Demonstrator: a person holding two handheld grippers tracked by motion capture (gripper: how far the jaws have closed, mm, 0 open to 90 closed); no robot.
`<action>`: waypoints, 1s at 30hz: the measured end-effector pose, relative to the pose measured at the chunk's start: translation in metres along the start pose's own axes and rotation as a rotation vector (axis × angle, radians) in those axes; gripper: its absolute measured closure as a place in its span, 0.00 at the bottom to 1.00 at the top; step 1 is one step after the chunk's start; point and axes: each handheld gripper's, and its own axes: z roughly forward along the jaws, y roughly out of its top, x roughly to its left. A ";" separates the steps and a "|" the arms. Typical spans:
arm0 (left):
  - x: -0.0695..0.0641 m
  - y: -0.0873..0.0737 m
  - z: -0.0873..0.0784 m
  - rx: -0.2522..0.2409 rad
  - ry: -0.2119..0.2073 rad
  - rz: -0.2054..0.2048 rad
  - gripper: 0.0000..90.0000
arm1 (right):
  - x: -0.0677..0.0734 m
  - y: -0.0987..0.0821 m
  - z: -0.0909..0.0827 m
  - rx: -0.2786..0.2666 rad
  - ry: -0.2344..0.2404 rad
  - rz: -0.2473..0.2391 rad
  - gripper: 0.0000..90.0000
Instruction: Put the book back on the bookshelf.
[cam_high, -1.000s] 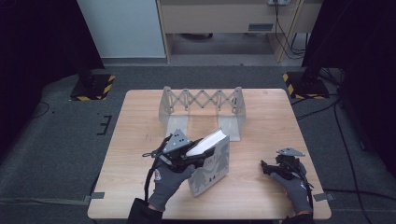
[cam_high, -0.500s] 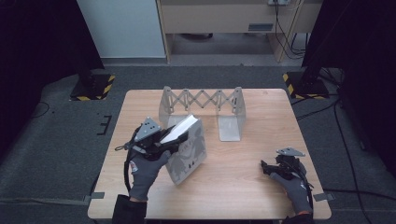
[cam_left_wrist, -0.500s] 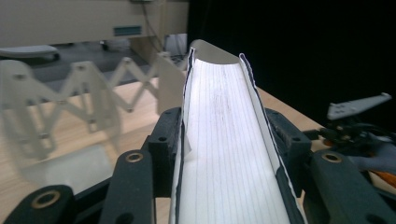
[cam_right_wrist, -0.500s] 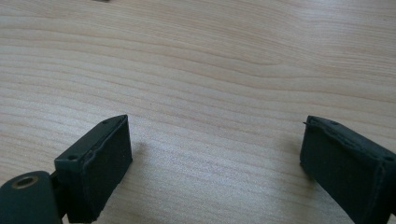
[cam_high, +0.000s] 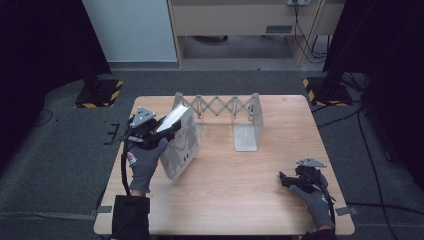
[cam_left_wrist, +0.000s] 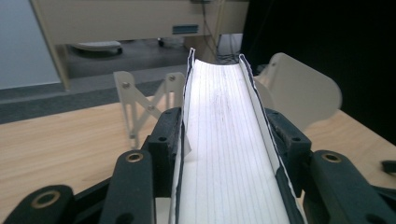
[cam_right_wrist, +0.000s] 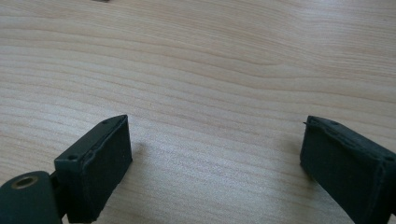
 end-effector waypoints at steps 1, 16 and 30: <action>0.000 0.001 0.003 -0.006 0.016 0.006 0.58 | 0.000 0.000 0.000 0.000 0.000 0.001 0.10; 0.007 0.018 0.053 -0.019 0.104 -0.033 0.58 | 0.000 0.000 0.000 0.000 0.001 0.000 0.10; 0.008 0.016 0.104 -0.030 0.177 -0.057 0.58 | 0.000 0.000 0.000 0.000 -0.001 0.004 0.10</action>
